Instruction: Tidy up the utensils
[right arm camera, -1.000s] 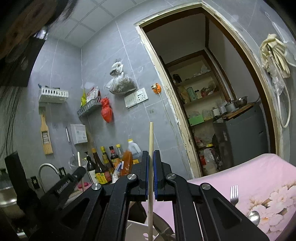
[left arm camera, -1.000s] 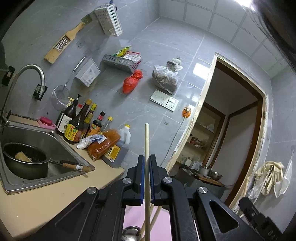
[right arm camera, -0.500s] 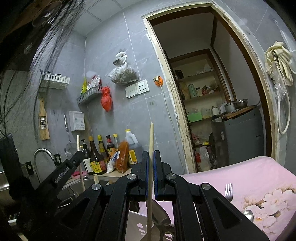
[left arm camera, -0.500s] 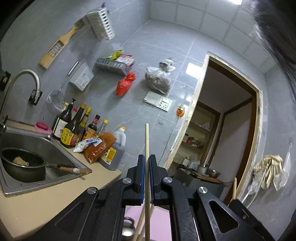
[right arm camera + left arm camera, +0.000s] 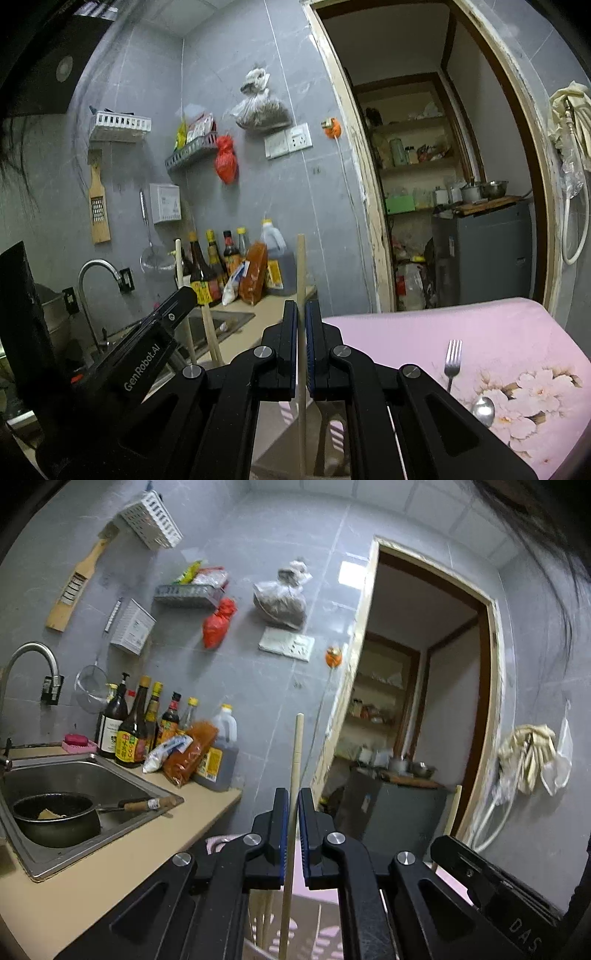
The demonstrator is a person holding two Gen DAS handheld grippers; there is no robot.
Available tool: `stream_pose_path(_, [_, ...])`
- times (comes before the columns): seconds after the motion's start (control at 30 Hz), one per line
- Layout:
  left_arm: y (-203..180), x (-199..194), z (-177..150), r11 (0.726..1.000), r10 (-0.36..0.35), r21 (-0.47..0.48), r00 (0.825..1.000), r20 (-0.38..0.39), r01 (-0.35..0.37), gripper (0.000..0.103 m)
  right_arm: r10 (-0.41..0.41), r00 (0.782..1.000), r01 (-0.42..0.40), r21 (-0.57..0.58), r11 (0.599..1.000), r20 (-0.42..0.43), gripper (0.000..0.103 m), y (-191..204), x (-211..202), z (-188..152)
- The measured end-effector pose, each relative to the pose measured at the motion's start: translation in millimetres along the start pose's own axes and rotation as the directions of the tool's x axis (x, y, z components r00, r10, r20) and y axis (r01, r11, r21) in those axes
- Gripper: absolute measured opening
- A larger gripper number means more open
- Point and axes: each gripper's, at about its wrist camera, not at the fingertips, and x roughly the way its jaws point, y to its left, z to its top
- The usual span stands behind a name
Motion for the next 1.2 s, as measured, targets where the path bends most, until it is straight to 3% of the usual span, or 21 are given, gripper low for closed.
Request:
stream_pose_path(0.1, [1.0,1.6,2.7,1.0,-0.011,-0.003,0.998,-0.059,0.01,0.006,0.006,0.999,-0.006,0.007,1.0,-0.043,0.009,-3.2,1.5,2.2])
stream_pose_path(0.2, [1.9,3.1,6.4,1.0,-0.018,-0.002,0.991,-0.134,0.018,0.009,0.012,0.997,-0.009,0.038,0.999,-0.077,0.027,-8.0,0.4,5.3])
stream_pose_path(0.33, [-1.4,0.8,14.7,1.0,-0.008,0.005,0.981,-0.195,0.009,0.04,0.006,0.996,-0.002,0.051,0.999,-0.09,0.028,-11.3,-5.8,15.6])
stream_pose_path(0.4, [-4.0,-3.7,20.9,1.0,0.005,0.01,0.98,-0.197,-0.003,0.042,0.002,0.997,0.003,0.057,0.998,-0.083,0.029,-14.5,-11.1,24.0])
stream_pose_path(0.5, [-9.5,-7.4,30.0,0.999,0.032,0.032,0.977,-0.212,-0.026,0.049,-0.022,0.998,0.026,0.057,0.998,-0.067,0.04,-23.7,-22.0,41.0])
stream_pose_path(0.7, [-29.8,-10.1,55.8,0.995,0.087,0.078,0.967,-0.241,-0.07,0.08,-0.084,0.996,0.086,0.055,0.995,-0.04,0.069,-49.3,-40.4,76.4])
stream_pose_path(0.83, [-50.3,-10.1,68.8,0.991,0.116,0.093,0.97,-0.211,-0.098,0.102,-0.13,0.991,0.131,0.027,0.991,-0.023,0.087,-71.1,-51.2,94.1])
stream_pose_path(0.97, [-75.2,-4.6,74.2,0.985,0.148,0.116,0.972,-0.18,-0.128,0.103,-0.182,0.983,0.182,-0.022,0.983,0.009,0.1,-87.2,-60.7,109.8])
stream_pose_path(1.07, [-94.7,-0.3,73.1,0.977,0.177,0.149,0.974,-0.143,-0.156,0.103,-0.225,0.974,0.228,-0.093,0.969,0.038,0.102,-98.1,-68.1,119.7])
stream_pose_path(1.2, [-117.2,6.9,67.3,0.976,0.161,0.171,0.977,-0.141,-0.136,0.103,-0.256,0.965,0.26,-0.152,0.953,0.052,0.102,-114.4,-77.0,127.9])
